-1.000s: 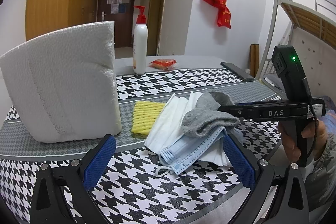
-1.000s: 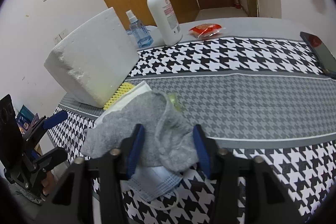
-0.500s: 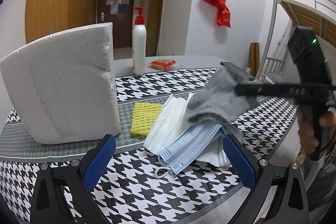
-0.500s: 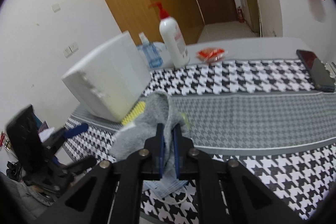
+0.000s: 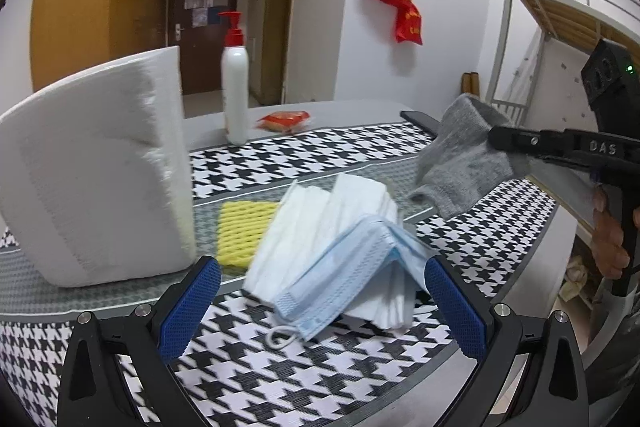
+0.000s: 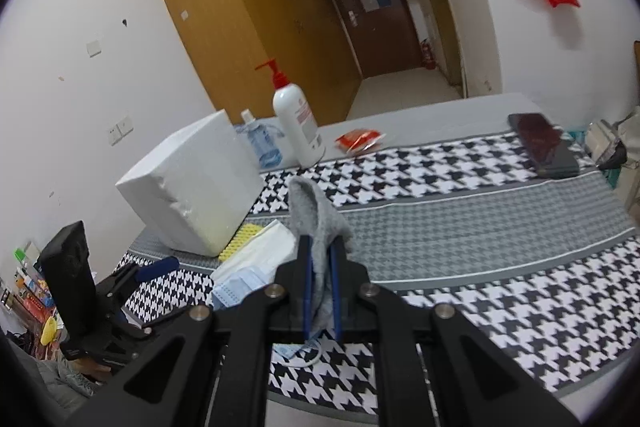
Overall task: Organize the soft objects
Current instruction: 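Lift the grey sock with the right gripper while the left gripper approaches the blue mask, then close the left gripper on the blue mask and lift it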
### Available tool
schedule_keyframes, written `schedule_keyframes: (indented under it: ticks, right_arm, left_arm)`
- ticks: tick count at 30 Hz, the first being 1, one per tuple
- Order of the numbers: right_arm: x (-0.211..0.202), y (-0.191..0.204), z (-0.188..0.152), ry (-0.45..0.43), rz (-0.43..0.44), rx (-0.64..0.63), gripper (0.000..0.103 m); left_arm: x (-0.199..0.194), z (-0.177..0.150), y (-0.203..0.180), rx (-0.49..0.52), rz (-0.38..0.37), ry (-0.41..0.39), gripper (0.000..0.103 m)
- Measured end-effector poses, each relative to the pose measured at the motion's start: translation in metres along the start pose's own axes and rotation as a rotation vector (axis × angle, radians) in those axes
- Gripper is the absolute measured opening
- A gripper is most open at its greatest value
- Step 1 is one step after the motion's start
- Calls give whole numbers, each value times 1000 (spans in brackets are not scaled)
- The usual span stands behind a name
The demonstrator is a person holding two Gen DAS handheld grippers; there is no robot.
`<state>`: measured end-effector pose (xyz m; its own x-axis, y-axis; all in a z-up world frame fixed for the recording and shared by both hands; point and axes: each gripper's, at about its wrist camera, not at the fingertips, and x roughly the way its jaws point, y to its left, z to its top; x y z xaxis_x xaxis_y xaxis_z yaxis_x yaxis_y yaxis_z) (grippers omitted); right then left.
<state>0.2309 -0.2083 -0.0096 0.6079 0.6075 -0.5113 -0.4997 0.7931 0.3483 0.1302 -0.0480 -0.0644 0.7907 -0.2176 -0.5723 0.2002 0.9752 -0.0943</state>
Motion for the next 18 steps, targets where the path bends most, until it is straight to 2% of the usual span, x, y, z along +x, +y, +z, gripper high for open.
schedule_keyframes:
  ticks: [5, 9, 14, 16, 17, 18]
  right_arm:
    - [-10, -11, -13, 16, -44, 15, 11]
    - [-2, -24, -34, 74, -79, 52, 11]
    - [9, -37, -54, 134, -142, 78, 11]
    - [9, -41, -57, 141, -180, 80, 16]
    - [8, -43, -58, 144, -195, 76, 27]
    - [6, -43, -59, 140, -212, 73, 43]
  left_arm:
    - [8, 4, -7, 17, -34, 14, 102]
    - [16, 8, -6, 12, -48, 38, 101]
    - [30, 9, -10, 3, -70, 82, 89]
    - [33, 10, -11, -3, -83, 96, 86]
    - [35, 10, -13, -4, -88, 100, 84]
    - [35, 10, -14, -2, -93, 101, 83]
